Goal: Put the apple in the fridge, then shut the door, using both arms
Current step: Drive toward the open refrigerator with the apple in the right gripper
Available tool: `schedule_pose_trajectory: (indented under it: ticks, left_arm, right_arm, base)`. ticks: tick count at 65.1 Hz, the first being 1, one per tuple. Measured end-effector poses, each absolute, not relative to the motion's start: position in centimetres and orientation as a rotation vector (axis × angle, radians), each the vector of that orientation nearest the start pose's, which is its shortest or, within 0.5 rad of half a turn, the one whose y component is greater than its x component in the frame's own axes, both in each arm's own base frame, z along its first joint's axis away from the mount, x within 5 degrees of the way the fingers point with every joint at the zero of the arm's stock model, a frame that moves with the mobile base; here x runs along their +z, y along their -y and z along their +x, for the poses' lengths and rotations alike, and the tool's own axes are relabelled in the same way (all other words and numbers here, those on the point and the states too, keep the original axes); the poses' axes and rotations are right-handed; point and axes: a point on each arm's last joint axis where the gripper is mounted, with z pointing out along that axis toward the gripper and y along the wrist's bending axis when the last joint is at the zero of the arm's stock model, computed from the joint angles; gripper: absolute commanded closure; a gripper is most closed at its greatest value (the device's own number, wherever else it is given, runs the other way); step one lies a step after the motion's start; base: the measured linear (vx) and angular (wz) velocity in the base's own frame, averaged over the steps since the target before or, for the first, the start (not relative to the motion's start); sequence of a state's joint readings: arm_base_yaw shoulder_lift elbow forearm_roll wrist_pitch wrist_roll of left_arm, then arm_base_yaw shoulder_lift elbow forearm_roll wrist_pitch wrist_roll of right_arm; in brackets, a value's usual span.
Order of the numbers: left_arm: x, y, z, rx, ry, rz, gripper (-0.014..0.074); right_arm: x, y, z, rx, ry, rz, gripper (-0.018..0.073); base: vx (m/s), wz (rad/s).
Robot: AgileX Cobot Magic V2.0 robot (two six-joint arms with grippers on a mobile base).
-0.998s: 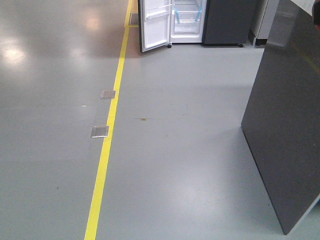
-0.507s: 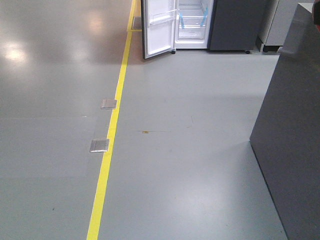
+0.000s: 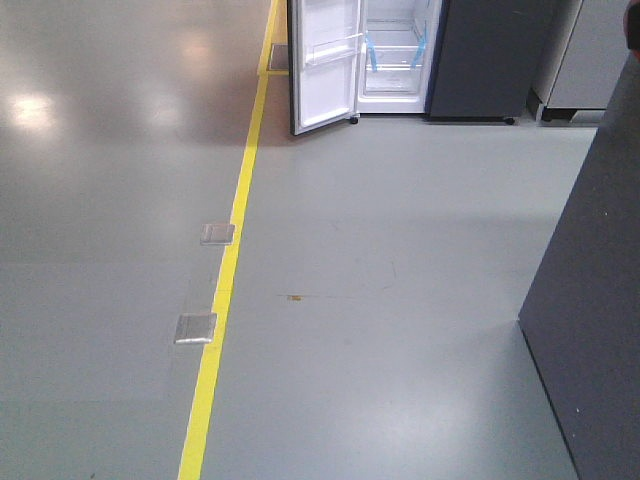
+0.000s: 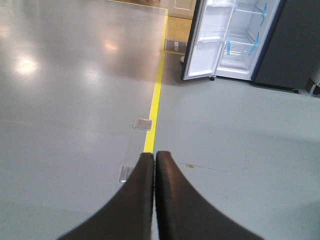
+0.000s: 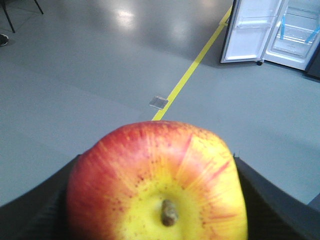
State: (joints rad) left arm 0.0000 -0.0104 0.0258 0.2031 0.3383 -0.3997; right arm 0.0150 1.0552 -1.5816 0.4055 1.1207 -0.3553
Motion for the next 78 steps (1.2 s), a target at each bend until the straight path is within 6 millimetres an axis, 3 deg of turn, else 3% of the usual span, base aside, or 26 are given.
schedule_pose_trajectory:
  ticks: [78]
  left_arm:
    - [17.52,-0.61,5.35,-0.085,-1.816,-0.237,0.0604]
  right_arm:
    - [51.13,-3.48,16.19,0.272,-1.979,-0.411,0.0571]
  base:
    - [0.3,0.0]
